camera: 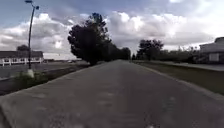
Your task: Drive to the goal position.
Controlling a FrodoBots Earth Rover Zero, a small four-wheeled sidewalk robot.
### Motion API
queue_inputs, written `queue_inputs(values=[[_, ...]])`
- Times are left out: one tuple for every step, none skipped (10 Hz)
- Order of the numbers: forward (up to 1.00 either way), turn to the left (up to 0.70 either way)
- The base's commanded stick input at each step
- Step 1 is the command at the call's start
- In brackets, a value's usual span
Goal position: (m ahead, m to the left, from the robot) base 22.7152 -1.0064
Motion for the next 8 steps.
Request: queue_inputs(values=[[0.70,0.00],[0.70,0.00],[0.70,0.00],[0.70,0.00],[0.70,0.00],[0.70,0.00],[0.70,0.00],[0.70,0.00]])
